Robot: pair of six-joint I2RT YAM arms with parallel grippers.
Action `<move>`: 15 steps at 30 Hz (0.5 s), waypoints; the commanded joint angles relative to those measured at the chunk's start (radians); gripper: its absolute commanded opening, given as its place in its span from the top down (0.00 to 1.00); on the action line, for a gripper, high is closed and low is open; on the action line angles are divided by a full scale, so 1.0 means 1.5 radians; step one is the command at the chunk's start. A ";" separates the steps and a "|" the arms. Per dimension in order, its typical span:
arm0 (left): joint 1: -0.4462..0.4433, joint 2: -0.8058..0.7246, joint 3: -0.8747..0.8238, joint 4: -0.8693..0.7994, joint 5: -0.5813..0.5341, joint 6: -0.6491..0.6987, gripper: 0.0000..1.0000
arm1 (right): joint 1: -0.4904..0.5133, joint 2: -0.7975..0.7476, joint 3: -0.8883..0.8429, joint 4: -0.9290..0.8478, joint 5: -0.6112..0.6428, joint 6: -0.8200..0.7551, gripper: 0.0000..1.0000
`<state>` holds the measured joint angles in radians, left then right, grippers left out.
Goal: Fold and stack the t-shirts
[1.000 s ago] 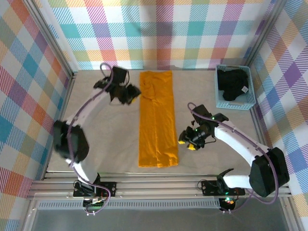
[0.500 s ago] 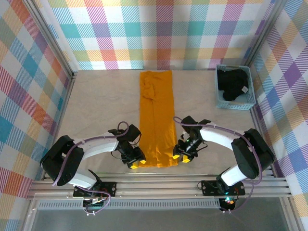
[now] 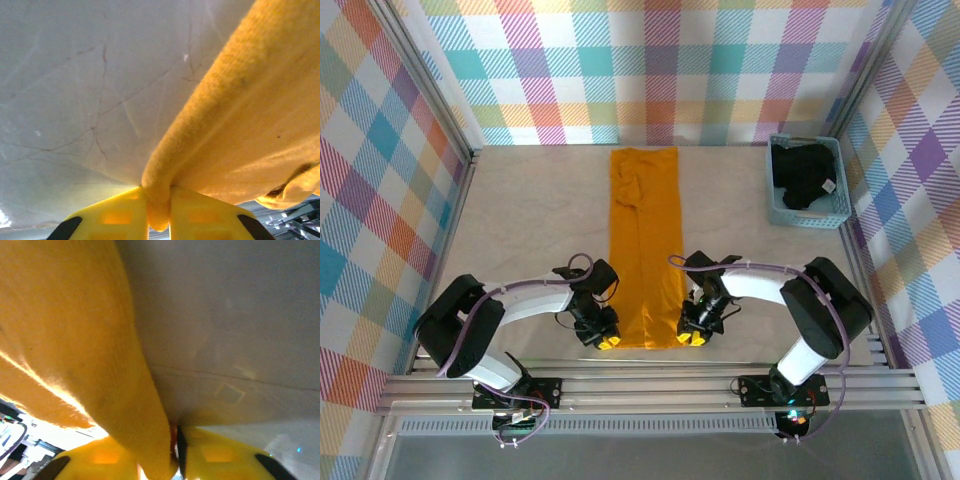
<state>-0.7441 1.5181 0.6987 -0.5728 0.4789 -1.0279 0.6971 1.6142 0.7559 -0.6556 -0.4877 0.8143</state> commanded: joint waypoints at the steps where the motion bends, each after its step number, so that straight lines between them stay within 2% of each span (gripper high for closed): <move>1: -0.024 0.040 -0.012 0.085 -0.027 0.014 0.91 | 0.019 0.016 0.009 0.029 0.013 0.028 0.92; 3: -0.029 0.031 -0.020 0.075 -0.023 0.019 0.94 | 0.030 -0.005 0.002 0.026 0.024 0.041 1.00; 6: -0.044 -0.012 -0.035 0.046 -0.025 0.022 0.99 | 0.051 -0.057 -0.009 0.007 0.021 0.061 1.00; 9: -0.046 -0.094 -0.036 -0.007 -0.055 0.010 1.00 | 0.058 -0.107 -0.008 -0.020 0.012 0.074 1.00; 12: -0.044 -0.180 -0.009 -0.030 -0.099 -0.024 1.00 | 0.053 -0.139 0.032 -0.061 0.028 0.079 1.00; 15: -0.021 -0.201 0.045 -0.042 -0.130 -0.046 1.00 | 0.030 -0.143 0.096 -0.098 0.044 0.080 1.00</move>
<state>-0.7933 1.2457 0.6960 -0.6041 0.3569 -1.0527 0.7685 1.4162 0.8154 -0.7277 -0.4507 0.9096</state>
